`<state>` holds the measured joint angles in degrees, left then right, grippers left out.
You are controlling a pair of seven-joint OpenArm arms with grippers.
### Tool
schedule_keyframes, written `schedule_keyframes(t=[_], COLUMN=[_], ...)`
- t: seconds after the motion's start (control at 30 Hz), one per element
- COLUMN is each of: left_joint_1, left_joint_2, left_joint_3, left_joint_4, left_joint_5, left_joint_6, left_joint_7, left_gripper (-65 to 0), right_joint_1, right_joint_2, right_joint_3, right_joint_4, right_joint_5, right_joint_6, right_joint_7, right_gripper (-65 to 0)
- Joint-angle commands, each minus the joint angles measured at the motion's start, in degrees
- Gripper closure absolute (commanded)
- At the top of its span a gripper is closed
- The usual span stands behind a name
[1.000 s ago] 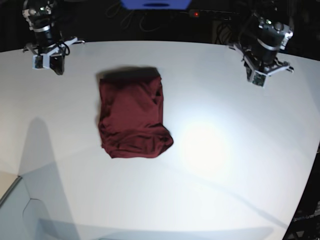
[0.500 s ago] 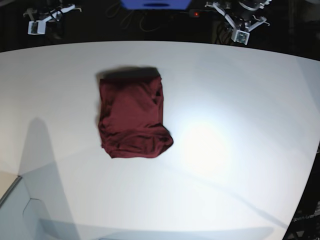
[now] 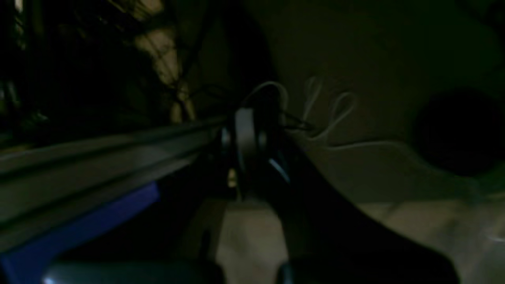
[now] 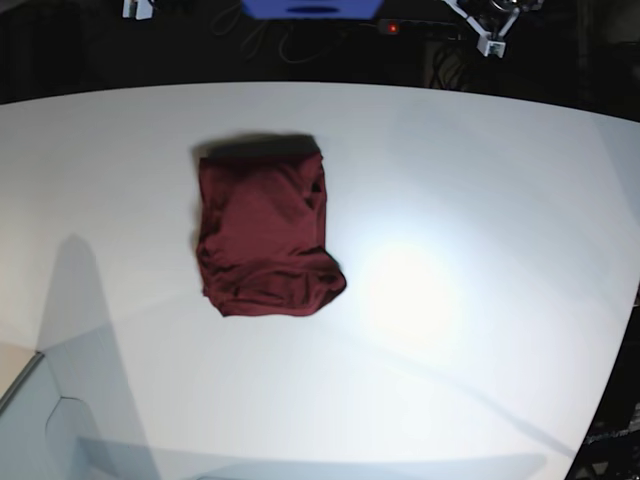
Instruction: Layout the t-shirt on the table in an organized manner, then fold the t-shirt properly
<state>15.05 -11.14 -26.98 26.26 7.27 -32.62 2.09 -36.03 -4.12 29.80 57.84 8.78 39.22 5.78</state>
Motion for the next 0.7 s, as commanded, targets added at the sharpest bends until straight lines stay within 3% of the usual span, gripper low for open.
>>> schedule_keyframes(t=[0.0,0.1,0.2,0.23,0.33,0.37,0.43,0.5,0.57,0.67], left_joint_1=[-1.2,-4.89,-7.8,-8.15,-8.59,-8.59,-8.85,-10.43,-10.78,-10.96], left_joint_2=[-0.69,-1.22,-0.86,-0.78,1.07,1.77,2.39,3.62,4.24,5.11], left_joint_3=[-0.05,0.83,3.29,3.47,3.82,3.91,3.91,3.99,3.99,3.99], left_joint_4=[-5.21,-17.25,-20.68,-20.68,-20.77,-20.77,-20.77,-21.29,-21.38,-21.38], left_joint_5=[-0.19,1.3,4.47,4.73,4.82,5.17,5.17,5.17,5.17,5.17], left_joint_6=[-0.74,-0.04,0.31,2.07,12.62,16.49,21.06,22.64,22.73,23.08], left_joint_7=[-4.42,-14.26,-14.26,-13.56,-11.8,-11.98,-12.07,-11.45,-11.45,-11.45], left_gripper=[-0.2,-0.2,-0.2,-0.2,-0.2,-0.2,-0.2,-0.2,-0.2,-0.2], right_joint_1=[-0.06,4.43,10.05,12.16,16.73,17.17,17.35,17.44,17.44,17.44], right_joint_2=[0.82,2.67,5.31,6.1,6.89,6.8,6.54,6.01,5.66,5.75], right_joint_3=[0.22,-0.13,-1.71,-2.33,-4.88,-6.11,-8.75,-13.67,-18.77,-24.57], right_joint_4=[-4.09,-19.91,-36.7,-43.56,-55.95,-57.27,-56.66,-55.16,-53.14,-51.82], right_joint_5=[0.5,0.41,0.41,0.41,0.41,0.41,0.41,0.41,0.41,0.5], right_joint_6=[0.78,0.78,0.78,0.21,-9.2,-14.39,-24.58,-35.93,-44.01,-49.38], right_joint_7=[3.58,12.9,22.57,26.88,37.78,39.71,39.1,36.37,33.65,31.8], right_gripper=[0.0,0.0,0.0,0.0,0.0,0.0,0.0,0.0,0.0,0.0])
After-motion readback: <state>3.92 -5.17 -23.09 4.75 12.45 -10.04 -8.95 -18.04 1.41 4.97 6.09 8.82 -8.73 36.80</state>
